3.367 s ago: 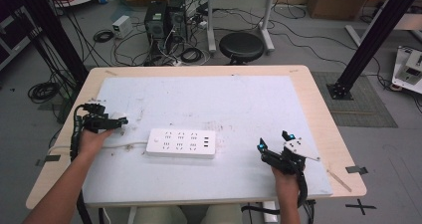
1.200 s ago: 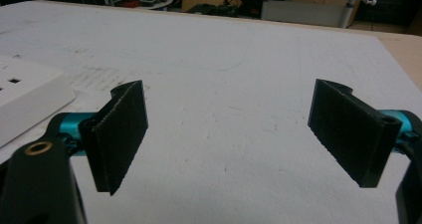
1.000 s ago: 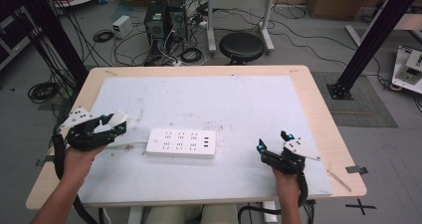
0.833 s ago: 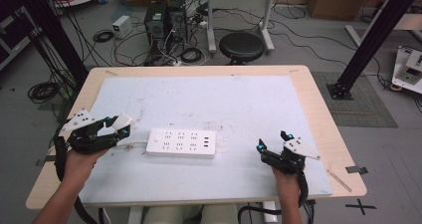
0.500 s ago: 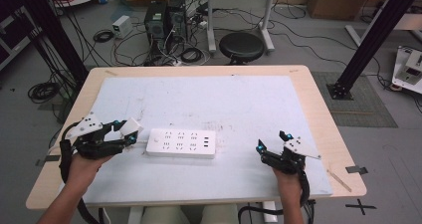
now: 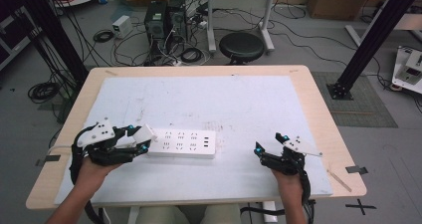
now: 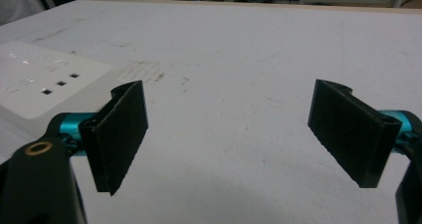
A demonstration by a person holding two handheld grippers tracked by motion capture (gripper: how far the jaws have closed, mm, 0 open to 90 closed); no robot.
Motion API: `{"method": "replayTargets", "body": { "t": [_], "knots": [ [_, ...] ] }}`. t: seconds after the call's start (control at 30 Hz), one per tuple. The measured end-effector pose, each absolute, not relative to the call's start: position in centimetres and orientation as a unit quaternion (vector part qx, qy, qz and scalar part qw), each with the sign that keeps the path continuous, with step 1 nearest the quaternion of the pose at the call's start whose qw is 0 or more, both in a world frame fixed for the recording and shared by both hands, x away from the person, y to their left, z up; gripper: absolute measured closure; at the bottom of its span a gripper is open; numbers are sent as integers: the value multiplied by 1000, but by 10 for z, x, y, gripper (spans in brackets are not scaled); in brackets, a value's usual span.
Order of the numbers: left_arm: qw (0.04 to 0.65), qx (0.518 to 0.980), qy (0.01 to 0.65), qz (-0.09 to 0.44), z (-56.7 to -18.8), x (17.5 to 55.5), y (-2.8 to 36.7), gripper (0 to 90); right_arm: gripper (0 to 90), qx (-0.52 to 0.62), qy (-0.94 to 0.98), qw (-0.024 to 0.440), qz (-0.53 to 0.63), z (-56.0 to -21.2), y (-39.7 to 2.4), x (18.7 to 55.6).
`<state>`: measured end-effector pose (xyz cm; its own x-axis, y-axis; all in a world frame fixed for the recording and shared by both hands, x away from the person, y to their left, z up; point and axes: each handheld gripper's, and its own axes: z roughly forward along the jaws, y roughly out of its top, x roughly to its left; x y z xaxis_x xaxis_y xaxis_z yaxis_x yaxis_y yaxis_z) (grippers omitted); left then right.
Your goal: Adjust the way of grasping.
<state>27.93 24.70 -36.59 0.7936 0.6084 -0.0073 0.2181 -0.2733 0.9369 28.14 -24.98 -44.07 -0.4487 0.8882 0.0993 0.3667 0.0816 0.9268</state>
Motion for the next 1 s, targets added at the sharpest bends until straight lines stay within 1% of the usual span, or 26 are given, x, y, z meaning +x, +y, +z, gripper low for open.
{"method": "replayTargets", "body": {
  "t": [0.1, 0.13, 0.17, 0.2, 0.23, 0.27, 0.3, 0.37, 0.43, 0.5, 0.53, 0.6, 0.83, 1.0],
  "knots": [
    [543, 785, 244, 172, -368, 278, 238, 426, 162, 447, 694, 241, 510, -437, -244, 277],
    [543, 785, 244, 172, -368, 278, 238, 425, 162, 447, 694, 241, 510, -437, -244, 277],
    [542, 790, 234, 167, -369, 276, 233, 425, 162, 442, 701, 222, 514, -435, -241, 275],
    [542, 790, 234, 167, -369, 276, 233, 425, 162, 442, 701, 222, 514, -435, -241, 275],
    [540, 794, 226, 166, -370, 276, 231, 425, 162, 437, 704, 205, 521, -433, -237, 273],
    [538, 797, 220, 165, -370, 276, 229, 425, 162, 437, 704, 205, 521, -433, -237, 273],
    [536, 801, 210, 162, -372, 275, 224, 425, 162, 429, 709, 189, 526, -431, -232, 271],
    [537, 803, 204, 161, -373, 274, 221, 426, 163, 425, 712, 183, 528, -429, -230, 270],
    [536, 805, 197, 159, -374, 273, 218, 425, 162, 409, 718, 161, 540, -424, -221, 269],
    [536, 806, 194, 158, -375, 273, 216, 425, 162, 409, 718, 161, 540, -424, -221, 269],
    [535, 810, 183, 154, -376, 271, 212, 425, 163, 396, 724, 138, 547, -419, -212, 267],
    [535, 810, 183, 154, -376, 271, 212, 425, 163, 391, 726, 133, 550, -418, -209, 267],
    [534, 816, 160, 151, -379, 265, 204, 425, 163, 367, 737, 90, 560, -410, -190, 264],
    [526, 826, 134, 153, -382, 260, 196, 425, 163, 350, 745, 62, 564, -407, -178, 265]
  ]
}}
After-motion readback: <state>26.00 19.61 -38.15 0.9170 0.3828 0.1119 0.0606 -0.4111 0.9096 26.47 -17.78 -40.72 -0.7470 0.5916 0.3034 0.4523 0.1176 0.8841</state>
